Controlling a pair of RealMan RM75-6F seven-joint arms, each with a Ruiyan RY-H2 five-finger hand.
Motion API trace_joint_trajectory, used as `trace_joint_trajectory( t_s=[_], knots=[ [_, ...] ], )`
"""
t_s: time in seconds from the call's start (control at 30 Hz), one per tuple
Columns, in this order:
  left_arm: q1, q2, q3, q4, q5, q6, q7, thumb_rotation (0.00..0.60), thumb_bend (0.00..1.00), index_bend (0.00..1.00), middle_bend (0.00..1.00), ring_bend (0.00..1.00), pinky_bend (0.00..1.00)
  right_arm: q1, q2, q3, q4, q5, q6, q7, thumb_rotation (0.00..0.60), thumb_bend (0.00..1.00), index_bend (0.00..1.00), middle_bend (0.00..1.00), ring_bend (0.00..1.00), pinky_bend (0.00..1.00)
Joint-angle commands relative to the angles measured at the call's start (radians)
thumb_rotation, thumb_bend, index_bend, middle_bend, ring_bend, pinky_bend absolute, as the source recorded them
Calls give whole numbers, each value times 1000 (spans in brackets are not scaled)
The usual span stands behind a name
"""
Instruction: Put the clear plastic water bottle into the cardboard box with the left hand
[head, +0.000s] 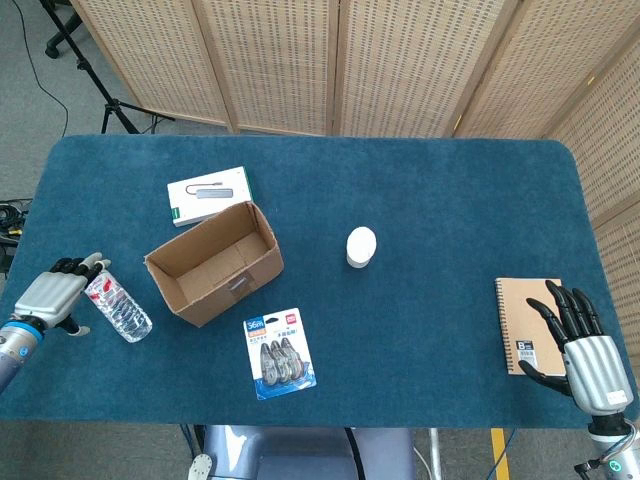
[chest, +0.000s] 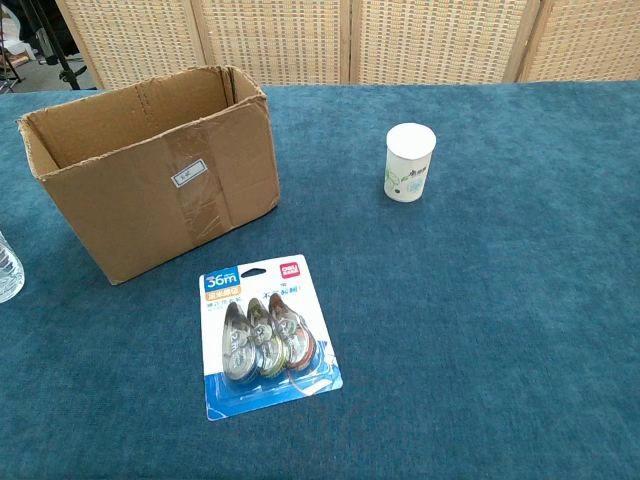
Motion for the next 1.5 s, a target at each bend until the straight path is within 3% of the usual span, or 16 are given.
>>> trace_joint_trajectory(
  t_s=[0.03,0.3,1.07,1.5],
  knots=[
    [-16,-41,-4,35,-24,-1,12,600,0,0,0,0,0,0,0,1,1,0,1,2,600,143,147,0,0,0],
    [-30,-125,3,110,-4,-15,-27,600,0,0,0,0,30,-1,-5,4,8,0,9,8,600,143,147,0,0,0],
    [-110,-131,76,111,-129,-133,57,600,29,35,0,0,43,-4,-9,10,16,2,23,18,600,144,147,0,0,0],
    [-112,-234,99,172,-179,-36,135,600,160,112,64,0,107,-6,-10,11,22,-4,33,28,600,144,147,0,0,0]
  ],
)
